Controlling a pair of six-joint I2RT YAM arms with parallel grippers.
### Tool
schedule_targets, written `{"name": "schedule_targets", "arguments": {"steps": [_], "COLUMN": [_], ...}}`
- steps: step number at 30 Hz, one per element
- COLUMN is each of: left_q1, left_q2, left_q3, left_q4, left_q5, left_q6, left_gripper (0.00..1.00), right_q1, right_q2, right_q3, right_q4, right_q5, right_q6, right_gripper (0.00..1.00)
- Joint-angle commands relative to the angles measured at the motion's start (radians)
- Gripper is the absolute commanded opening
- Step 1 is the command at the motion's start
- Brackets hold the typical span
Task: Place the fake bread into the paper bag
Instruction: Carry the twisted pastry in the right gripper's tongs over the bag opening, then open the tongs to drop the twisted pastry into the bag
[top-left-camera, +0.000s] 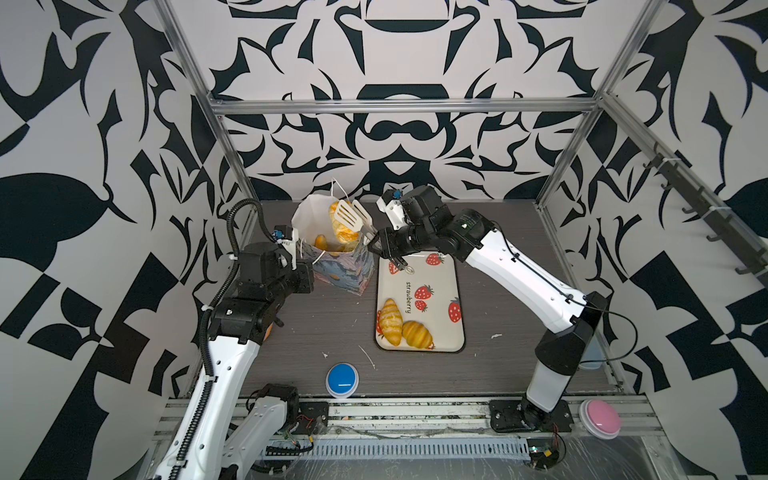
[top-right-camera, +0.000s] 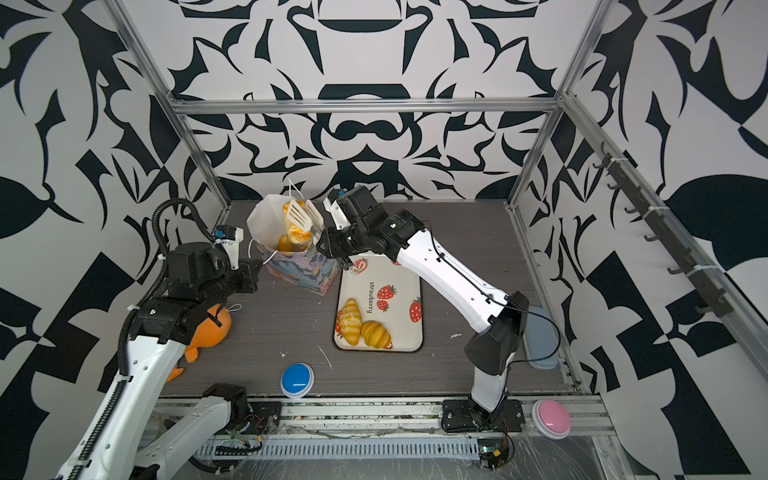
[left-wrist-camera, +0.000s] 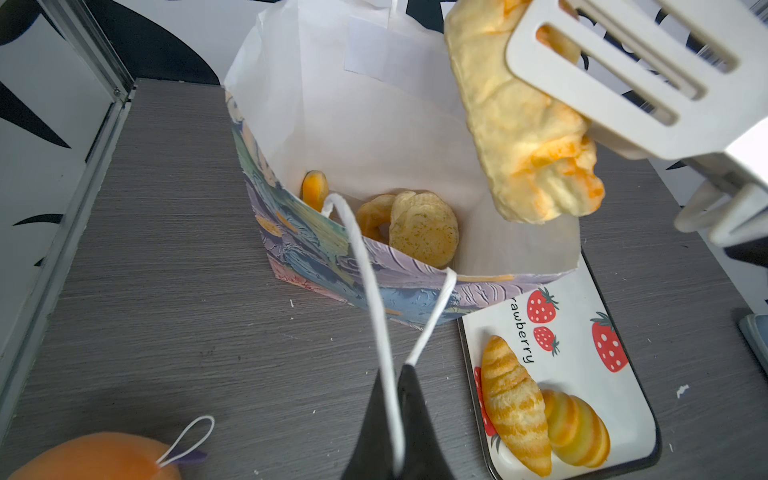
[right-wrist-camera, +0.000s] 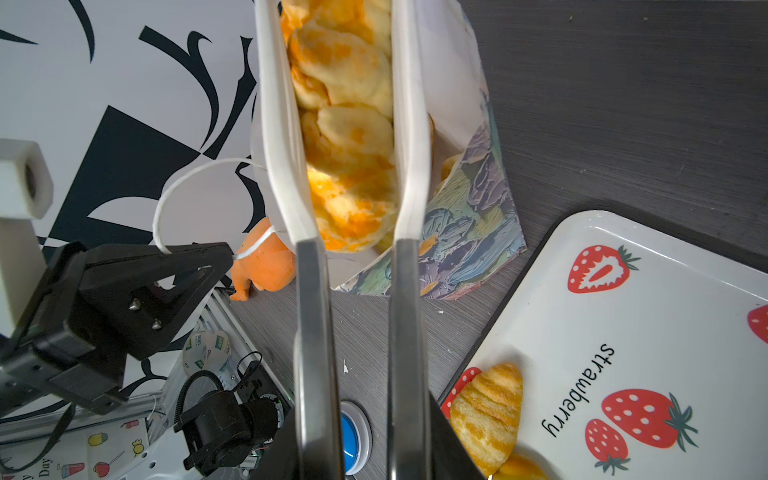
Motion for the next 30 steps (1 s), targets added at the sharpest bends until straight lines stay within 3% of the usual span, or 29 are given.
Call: {"name": "schedule_targets", "arguments": {"steps": [1, 21, 30], "left_q1": [-0.001, -0.001, -0.002], "left_q2": [-0.009, -0.010, -0.012], "left_q3": [-0.018, -0.017, -0.020], "left_q4": [-0.015, -0.016, -0.016], "left_q5": [0.006, 0.006, 0.006], "left_q6": [0.001, 0.001, 0.001], "left_gripper": [0.05, 0.05, 0.05], "right_q1": [0.006, 0.006, 0.005], "right_q2": [-0.026, -0.013, -0.014], "right_q3": [0.050, 0.030, 0.036], "right_q4": [0.075, 0.081, 0.079], "right_q5": [-0.016, -0.014, -0.012], "right_q6": [0.004, 0.004, 0.004], "right_gripper": [0.37, 0.41, 0.49]}}
